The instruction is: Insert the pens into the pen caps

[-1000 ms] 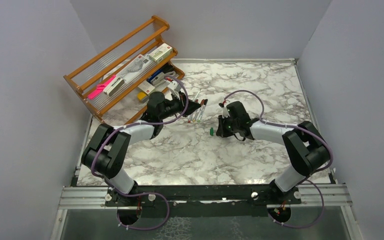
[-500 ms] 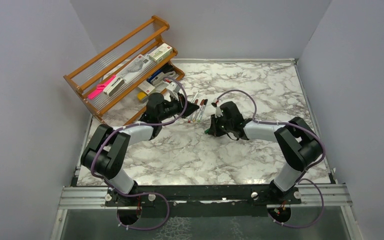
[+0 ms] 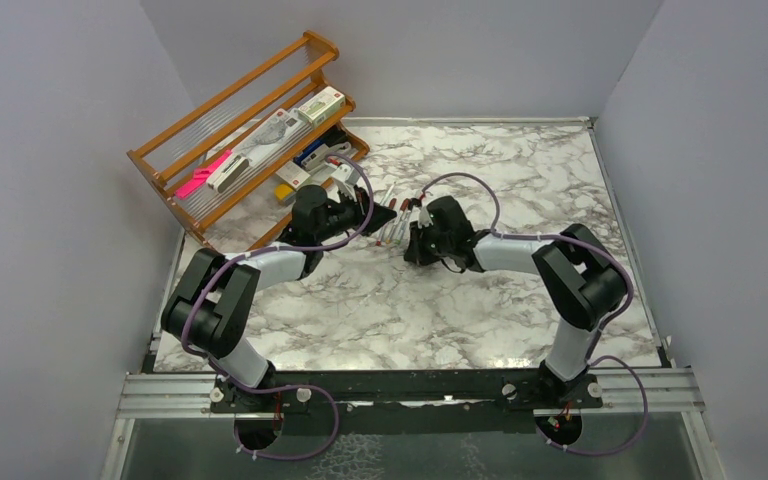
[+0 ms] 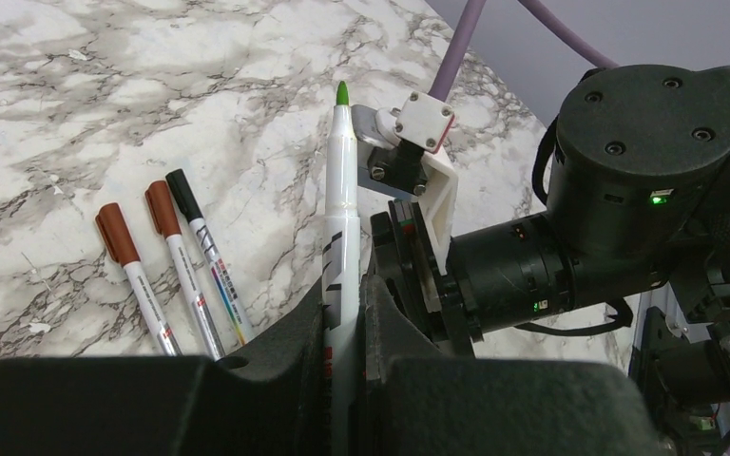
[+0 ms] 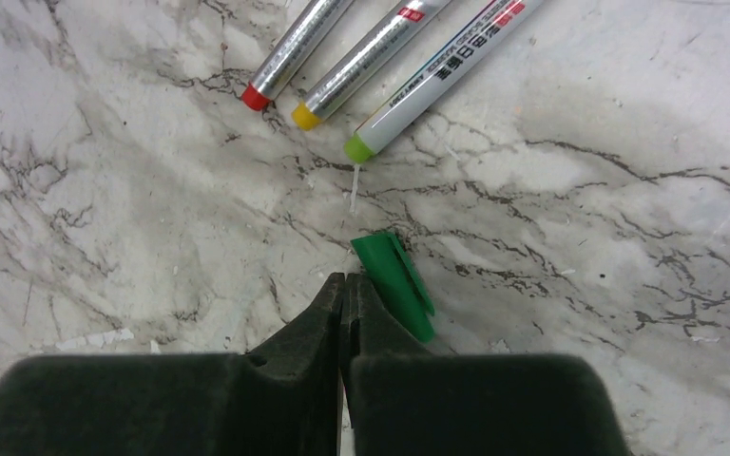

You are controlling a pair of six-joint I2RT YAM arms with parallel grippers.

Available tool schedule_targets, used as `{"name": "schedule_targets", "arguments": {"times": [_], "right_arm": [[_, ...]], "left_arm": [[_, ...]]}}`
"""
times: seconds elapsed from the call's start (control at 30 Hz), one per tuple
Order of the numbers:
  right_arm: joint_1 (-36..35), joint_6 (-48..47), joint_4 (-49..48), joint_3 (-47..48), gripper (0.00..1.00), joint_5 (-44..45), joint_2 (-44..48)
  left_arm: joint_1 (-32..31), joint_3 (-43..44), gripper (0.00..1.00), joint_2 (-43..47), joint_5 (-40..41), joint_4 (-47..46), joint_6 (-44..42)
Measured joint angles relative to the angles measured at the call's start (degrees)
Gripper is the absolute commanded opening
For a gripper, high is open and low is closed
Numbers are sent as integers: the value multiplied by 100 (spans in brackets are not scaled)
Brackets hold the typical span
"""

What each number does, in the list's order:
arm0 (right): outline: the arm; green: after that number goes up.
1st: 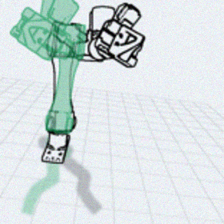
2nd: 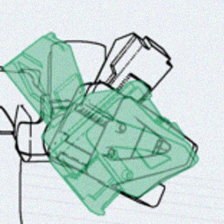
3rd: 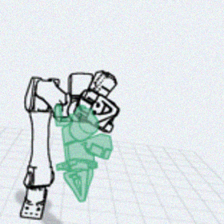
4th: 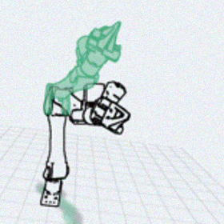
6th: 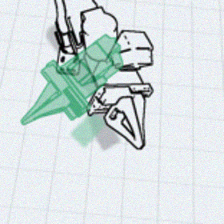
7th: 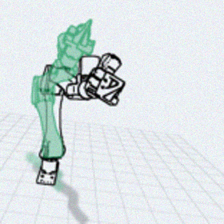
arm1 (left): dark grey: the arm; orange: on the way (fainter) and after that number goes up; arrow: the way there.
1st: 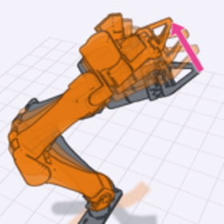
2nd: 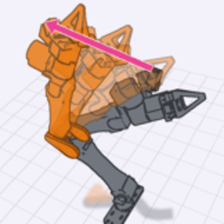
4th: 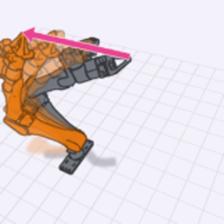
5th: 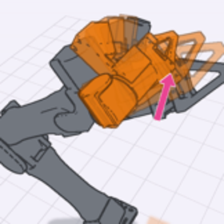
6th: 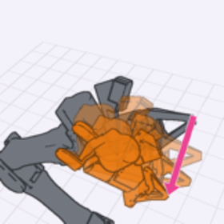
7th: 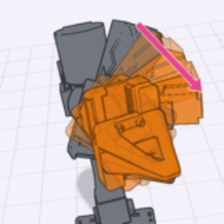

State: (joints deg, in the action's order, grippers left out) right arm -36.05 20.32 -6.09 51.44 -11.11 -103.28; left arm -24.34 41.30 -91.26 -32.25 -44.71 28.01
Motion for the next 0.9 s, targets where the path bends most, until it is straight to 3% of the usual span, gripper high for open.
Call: {"name": "schedule_targets", "arguments": {"times": [0.13,0.23,0.43,0.53,0.9], "right_arm": [[-7,-68,179,210,1,234,-81],[-7,-153,269,256,7,363,-63],[-7,-459,315,-55,40,391,509],[-7,-673,304,-133,50,409,909],[-44,-1073,588,214,47,870,396]], "left_arm": [[0,0,0,0,20,2,-15],[0,0,0,-2,20,4,-13],[0,0,3,-2,17,9,-31],[0,0,5,-2,20,13,-59],[0,-17,0,-2,120,22,-155]]}}
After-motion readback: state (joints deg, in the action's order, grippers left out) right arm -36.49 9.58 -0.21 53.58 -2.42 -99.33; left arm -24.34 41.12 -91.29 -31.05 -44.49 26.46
